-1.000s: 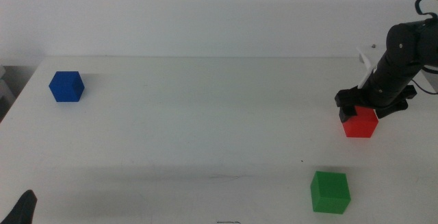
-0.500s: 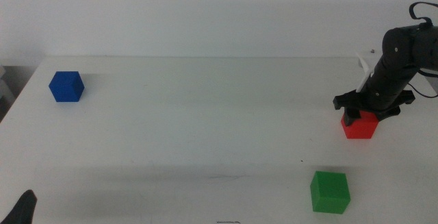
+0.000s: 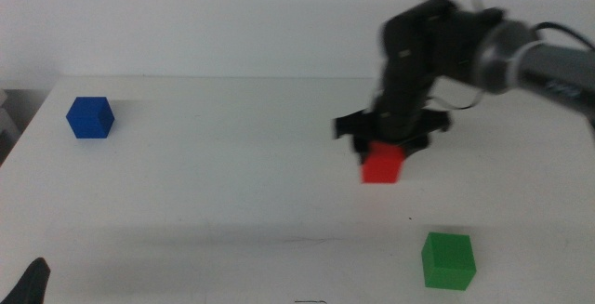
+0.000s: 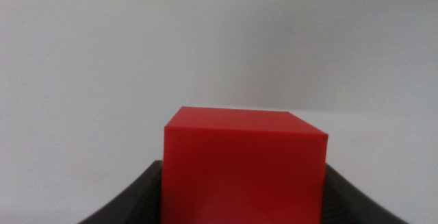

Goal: Stack red cubes first, then green, then blue cubes in a specific spot.

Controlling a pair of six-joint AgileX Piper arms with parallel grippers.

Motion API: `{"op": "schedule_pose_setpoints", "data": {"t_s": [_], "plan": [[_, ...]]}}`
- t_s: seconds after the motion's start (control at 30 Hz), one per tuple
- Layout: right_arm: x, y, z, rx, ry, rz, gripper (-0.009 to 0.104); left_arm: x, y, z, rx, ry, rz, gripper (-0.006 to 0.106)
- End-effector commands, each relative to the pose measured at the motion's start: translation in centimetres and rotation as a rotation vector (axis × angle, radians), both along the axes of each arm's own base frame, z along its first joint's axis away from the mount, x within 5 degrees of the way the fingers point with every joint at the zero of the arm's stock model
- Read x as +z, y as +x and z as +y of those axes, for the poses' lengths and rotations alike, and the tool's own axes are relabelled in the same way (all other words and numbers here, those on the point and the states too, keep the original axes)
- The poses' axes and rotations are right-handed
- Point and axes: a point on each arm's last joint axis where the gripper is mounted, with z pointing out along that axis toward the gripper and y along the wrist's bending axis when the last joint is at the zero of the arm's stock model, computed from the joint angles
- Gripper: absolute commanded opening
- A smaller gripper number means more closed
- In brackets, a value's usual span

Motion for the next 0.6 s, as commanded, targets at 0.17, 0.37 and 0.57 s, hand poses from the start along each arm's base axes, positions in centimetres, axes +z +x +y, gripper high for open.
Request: {"op": "schedule_pose_setpoints", "data": {"t_s": [0.17, 0.37, 0.57], "plan": [[1.5, -3.0, 5.9, -0.051, 0.052, -0.013, -0.001, 0.9, -0.1, 0.0, 0.002, -0.009, -0.1, 0.094], [0.3, -4.5, 8.3, -0.049, 0.072, 0.015, -0.001, 0.9, -0.1, 0.0, 0.002, -0.009, -0.1, 0.094], [0.3, -4.4, 8.3, -0.044, 0.054, 0.002, -0.001, 0.9, -0.1, 0.0, 0.002, -0.009, -0.1, 0.094]]}}
